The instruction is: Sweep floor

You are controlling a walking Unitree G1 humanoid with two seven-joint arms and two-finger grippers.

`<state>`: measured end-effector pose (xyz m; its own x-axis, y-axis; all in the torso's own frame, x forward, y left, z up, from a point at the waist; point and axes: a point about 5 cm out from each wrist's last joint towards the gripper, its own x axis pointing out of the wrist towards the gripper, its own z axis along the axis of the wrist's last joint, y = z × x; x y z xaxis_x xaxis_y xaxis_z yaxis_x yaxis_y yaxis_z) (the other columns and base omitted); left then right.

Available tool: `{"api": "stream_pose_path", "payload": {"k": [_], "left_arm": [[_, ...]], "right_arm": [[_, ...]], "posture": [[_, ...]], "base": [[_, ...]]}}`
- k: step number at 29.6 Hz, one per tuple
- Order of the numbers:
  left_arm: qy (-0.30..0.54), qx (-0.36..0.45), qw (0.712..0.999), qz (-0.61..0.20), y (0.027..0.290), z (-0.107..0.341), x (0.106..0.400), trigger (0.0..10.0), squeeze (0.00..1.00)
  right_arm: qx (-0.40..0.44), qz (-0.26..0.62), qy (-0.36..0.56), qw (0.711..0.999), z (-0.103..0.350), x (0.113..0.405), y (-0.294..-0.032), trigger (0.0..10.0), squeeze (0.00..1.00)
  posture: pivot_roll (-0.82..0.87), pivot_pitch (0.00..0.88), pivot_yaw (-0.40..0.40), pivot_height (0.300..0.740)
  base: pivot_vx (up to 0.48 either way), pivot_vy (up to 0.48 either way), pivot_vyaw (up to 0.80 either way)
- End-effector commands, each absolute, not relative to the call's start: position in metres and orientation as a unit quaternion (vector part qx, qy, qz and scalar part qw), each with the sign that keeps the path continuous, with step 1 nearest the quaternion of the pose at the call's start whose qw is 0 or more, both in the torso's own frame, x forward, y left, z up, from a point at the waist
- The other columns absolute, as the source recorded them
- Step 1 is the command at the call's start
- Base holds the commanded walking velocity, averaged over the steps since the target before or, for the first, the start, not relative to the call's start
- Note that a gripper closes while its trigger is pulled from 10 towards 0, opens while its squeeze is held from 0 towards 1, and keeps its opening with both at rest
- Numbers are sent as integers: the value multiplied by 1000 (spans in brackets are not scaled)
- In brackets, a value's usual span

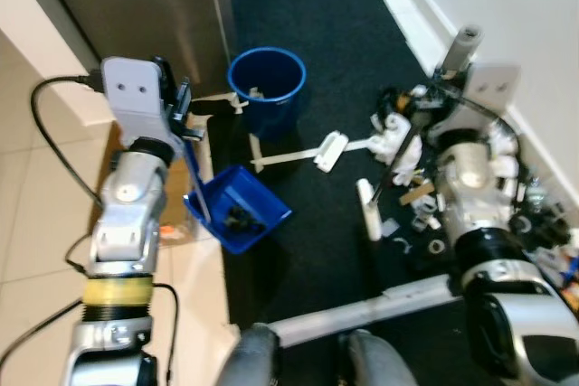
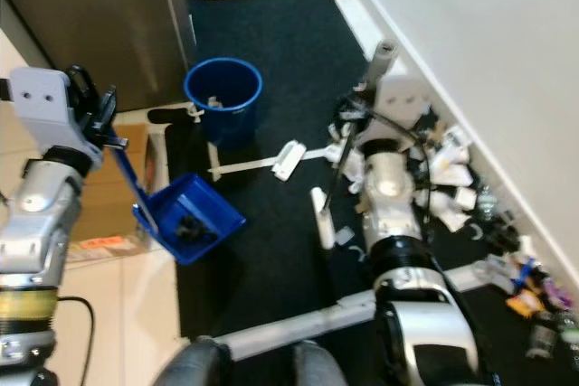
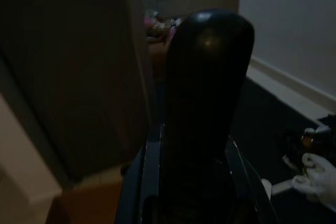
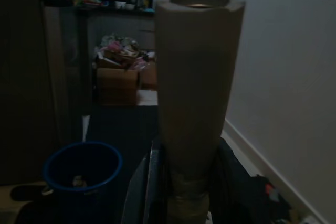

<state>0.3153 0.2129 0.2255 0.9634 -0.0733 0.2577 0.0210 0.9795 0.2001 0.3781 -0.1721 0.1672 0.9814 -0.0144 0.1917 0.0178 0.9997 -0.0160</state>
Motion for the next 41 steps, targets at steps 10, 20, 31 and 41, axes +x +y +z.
{"api": "stream_pose_path", "payload": {"k": [10,20,31,41], "left_arm": [[-246,118,959,-72,201,302,313,10000,0],[-274,116,951,-83,196,326,317,10000,0],[-296,112,943,-101,193,344,322,10000,0],[-315,108,934,-125,185,360,328,10000,0]], "right_arm": [[-6,-21,-114,993,172,378,-177,10000,0],[-5,-25,-115,993,171,377,-178,10000,0],[-5,-29,-121,992,176,378,-180,10000,0],[-5,-28,-120,992,175,378,-179,10000,0]], "posture": [[42,122,22,740],[36,123,25,740],[35,123,23,740],[33,123,24,740]], "base": [[334,0,0],[334,0,0],[335,0,0],[335,0,0]]}}
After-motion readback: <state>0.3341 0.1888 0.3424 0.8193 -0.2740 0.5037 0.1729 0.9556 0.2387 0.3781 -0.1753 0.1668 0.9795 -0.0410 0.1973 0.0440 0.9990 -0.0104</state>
